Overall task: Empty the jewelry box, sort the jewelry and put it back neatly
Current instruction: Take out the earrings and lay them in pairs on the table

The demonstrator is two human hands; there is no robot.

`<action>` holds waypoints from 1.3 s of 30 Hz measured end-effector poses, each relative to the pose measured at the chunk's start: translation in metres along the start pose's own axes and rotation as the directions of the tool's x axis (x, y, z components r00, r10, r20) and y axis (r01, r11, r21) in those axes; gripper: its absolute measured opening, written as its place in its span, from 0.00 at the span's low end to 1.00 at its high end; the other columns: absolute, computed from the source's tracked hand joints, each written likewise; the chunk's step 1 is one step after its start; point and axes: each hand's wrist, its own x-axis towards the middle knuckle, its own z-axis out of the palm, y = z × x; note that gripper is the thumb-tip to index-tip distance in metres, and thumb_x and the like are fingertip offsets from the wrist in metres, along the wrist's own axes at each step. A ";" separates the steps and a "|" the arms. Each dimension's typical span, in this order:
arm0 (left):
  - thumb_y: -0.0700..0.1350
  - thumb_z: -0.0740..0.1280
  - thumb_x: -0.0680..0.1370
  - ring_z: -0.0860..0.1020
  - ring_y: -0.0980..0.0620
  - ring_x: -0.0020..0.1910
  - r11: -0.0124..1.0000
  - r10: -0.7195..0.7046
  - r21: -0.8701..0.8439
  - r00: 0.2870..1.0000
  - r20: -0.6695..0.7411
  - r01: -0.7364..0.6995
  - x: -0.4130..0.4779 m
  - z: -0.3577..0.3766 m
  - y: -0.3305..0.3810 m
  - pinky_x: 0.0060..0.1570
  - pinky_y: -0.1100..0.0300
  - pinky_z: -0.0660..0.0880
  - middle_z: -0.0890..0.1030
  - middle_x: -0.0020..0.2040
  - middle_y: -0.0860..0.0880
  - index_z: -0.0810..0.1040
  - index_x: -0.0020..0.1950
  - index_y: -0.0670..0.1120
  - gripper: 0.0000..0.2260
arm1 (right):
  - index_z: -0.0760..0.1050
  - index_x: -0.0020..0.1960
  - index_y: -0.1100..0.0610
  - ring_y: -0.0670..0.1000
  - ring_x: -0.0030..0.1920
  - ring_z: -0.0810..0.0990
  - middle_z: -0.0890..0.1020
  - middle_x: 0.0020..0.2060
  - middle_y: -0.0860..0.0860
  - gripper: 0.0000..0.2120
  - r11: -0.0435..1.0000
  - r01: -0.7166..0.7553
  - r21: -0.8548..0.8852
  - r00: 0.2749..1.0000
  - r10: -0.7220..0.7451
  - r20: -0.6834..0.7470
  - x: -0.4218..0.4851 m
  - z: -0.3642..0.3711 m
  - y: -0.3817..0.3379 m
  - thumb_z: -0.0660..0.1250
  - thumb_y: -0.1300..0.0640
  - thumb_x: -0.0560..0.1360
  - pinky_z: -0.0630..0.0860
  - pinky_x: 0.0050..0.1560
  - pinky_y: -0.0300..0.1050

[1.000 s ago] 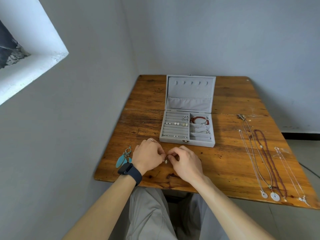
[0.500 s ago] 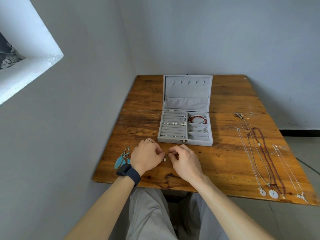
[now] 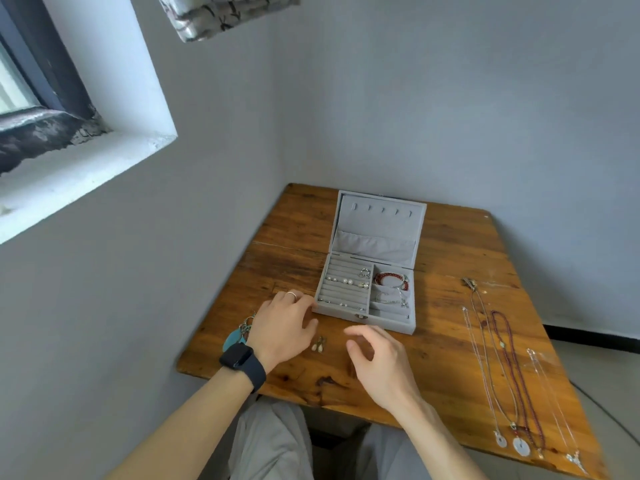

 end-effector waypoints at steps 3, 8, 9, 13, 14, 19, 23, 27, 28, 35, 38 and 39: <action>0.55 0.62 0.80 0.74 0.53 0.64 0.999 0.019 0.027 0.998 -0.064 -0.017 0.008 0.000 0.003 0.61 0.54 0.73 0.77 0.64 0.55 0.75 0.68 0.56 0.17 | 0.78 0.60 0.42 0.34 0.58 0.74 0.78 0.56 0.35 0.11 0.997 0.056 -0.044 0.998 -0.057 -0.011 0.008 -0.013 -0.002 0.66 0.52 0.79 0.72 0.60 0.32; 0.54 0.62 0.80 0.72 0.51 0.66 0.999 0.007 0.035 0.997 -0.077 -0.004 0.039 0.000 0.007 0.62 0.53 0.71 0.74 0.68 0.53 0.72 0.70 0.54 0.18 | 0.79 0.61 0.45 0.37 0.58 0.74 0.78 0.57 0.37 0.10 0.982 0.104 -0.156 0.994 -0.107 -0.007 0.047 -0.035 -0.003 0.65 0.52 0.80 0.68 0.56 0.26; 0.54 0.62 0.80 0.72 0.50 0.66 0.999 0.015 0.041 0.997 -0.075 -0.012 0.047 0.001 0.008 0.62 0.53 0.71 0.74 0.68 0.53 0.72 0.70 0.54 0.18 | 0.78 0.61 0.45 0.37 0.57 0.74 0.77 0.57 0.38 0.10 0.977 0.100 -0.187 0.995 -0.103 -0.007 0.057 -0.039 -0.002 0.65 0.52 0.80 0.65 0.54 0.23; 0.54 0.61 0.80 0.71 0.49 0.66 0.997 0.046 0.065 0.996 -0.078 -0.041 0.081 0.007 0.016 0.63 0.52 0.69 0.75 0.67 0.51 0.73 0.69 0.54 0.18 | 0.78 0.60 0.45 0.42 0.58 0.74 0.77 0.56 0.40 0.10 0.952 0.076 -0.298 0.997 -0.081 -0.002 0.097 -0.049 0.009 0.64 0.50 0.80 0.66 0.53 0.29; 0.54 0.62 0.80 0.71 0.48 0.66 0.996 0.047 0.073 0.996 -0.079 -0.041 0.090 0.009 0.018 0.63 0.52 0.68 0.74 0.68 0.51 0.73 0.69 0.54 0.17 | 0.78 0.60 0.45 0.43 0.58 0.75 0.77 0.56 0.41 0.10 0.944 0.064 -0.323 0.998 -0.067 0.004 0.107 -0.051 0.013 0.64 0.50 0.80 0.67 0.53 0.32; 0.51 0.63 0.79 0.71 0.48 0.63 0.992 0.076 0.103 0.994 -0.079 -0.068 0.128 0.025 0.022 0.60 0.52 0.71 0.75 0.64 0.49 0.77 0.64 0.53 0.15 | 0.78 0.61 0.45 0.47 0.58 0.76 0.77 0.55 0.44 0.11 0.902 0.037 -0.430 0.999 -0.020 0.045 0.152 -0.055 0.034 0.62 0.48 0.81 0.73 0.54 0.38; 0.51 0.62 0.79 0.73 0.48 0.60 0.987 0.118 0.114 0.993 -0.024 -0.114 0.153 0.039 0.026 0.56 0.53 0.72 0.78 0.59 0.50 0.79 0.61 0.52 0.13 | 0.79 0.61 0.45 0.48 0.57 0.77 0.77 0.54 0.45 0.12 0.902 0.038 -0.429 0.997 -0.003 0.083 0.177 -0.055 0.045 0.63 0.48 0.80 0.74 0.57 0.41; 0.52 0.61 0.80 0.79 0.45 0.52 0.992 0.098 0.076 0.993 0.061 -0.102 0.171 0.044 0.035 0.46 0.52 0.78 0.80 0.52 0.48 0.81 0.56 0.50 0.12 | 0.81 0.58 0.44 0.49 0.54 0.78 0.77 0.51 0.46 0.11 0.906 0.046 -0.422 0.991 0.012 0.133 0.192 -0.052 0.051 0.64 0.47 0.79 0.76 0.52 0.42; 0.52 0.61 0.80 0.79 0.44 0.50 0.994 0.085 0.065 0.993 0.080 -0.091 0.175 0.045 0.039 0.43 0.53 0.78 0.80 0.51 0.48 0.81 0.54 0.50 0.12 | 0.81 0.55 0.44 0.49 0.53 0.78 0.76 0.49 0.46 0.10 0.900 0.049 -0.434 0.989 0.016 0.145 0.194 -0.051 0.052 0.64 0.46 0.78 0.76 0.50 0.43; 0.45 0.64 0.79 0.80 0.42 0.51 0.994 0.001 0.107 0.990 0.142 -0.016 0.189 0.048 0.058 0.41 0.54 0.73 0.80 0.55 0.46 0.83 0.53 0.47 0.09 | 0.82 0.53 0.46 0.50 0.52 0.77 0.74 0.48 0.46 0.09 0.893 0.033 -0.449 0.991 0.028 0.129 0.197 -0.044 0.057 0.66 0.46 0.78 0.75 0.45 0.43; 0.43 0.64 0.79 0.81 0.41 0.51 0.991 -0.009 0.133 0.989 0.148 -0.011 0.189 0.046 0.059 0.40 0.54 0.72 0.80 0.55 0.45 0.82 0.54 0.46 0.09 | 0.81 0.56 0.46 0.50 0.54 0.78 0.75 0.51 0.46 0.10 0.892 0.026 -0.451 0.992 0.034 0.123 0.196 -0.043 0.057 0.66 0.47 0.78 0.75 0.46 0.42; 0.43 0.63 0.80 0.81 0.42 0.51 0.993 -0.021 0.114 0.990 0.137 0.006 0.187 0.044 0.058 0.40 0.54 0.73 0.80 0.55 0.45 0.82 0.55 0.45 0.09 | 0.81 0.58 0.47 0.50 0.55 0.78 0.76 0.52 0.47 0.11 0.891 0.021 -0.453 0.992 0.037 0.120 0.196 -0.043 0.057 0.66 0.48 0.78 0.75 0.48 0.43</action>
